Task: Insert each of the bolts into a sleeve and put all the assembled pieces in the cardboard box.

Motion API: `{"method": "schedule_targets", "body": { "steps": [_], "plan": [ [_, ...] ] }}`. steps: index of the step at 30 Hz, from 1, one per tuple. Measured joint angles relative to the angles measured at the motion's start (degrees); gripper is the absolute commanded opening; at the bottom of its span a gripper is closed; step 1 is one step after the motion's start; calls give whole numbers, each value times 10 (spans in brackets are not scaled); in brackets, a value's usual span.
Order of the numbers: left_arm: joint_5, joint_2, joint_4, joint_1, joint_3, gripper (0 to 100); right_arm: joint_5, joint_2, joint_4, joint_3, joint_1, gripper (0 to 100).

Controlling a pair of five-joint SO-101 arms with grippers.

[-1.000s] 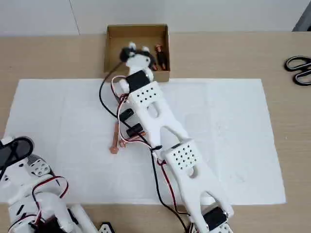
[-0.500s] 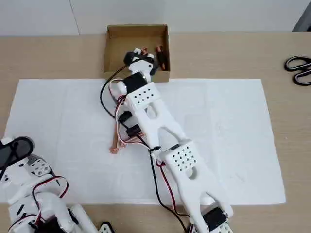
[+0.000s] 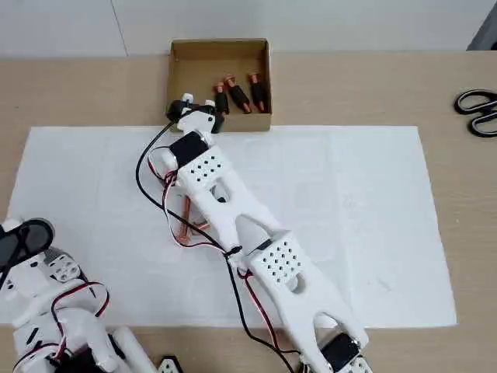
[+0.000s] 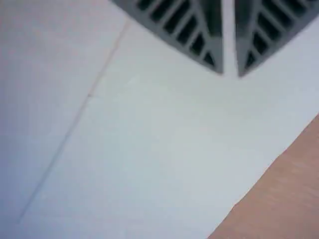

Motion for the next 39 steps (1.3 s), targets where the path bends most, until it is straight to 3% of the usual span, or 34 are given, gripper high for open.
{"method": "schedule_targets", "body": {
  "steps": [39],
  "plan": [
    [-1, 0, 0, 0, 0, 7, 0, 25, -62, -2, 50, 157]
  ]
}}
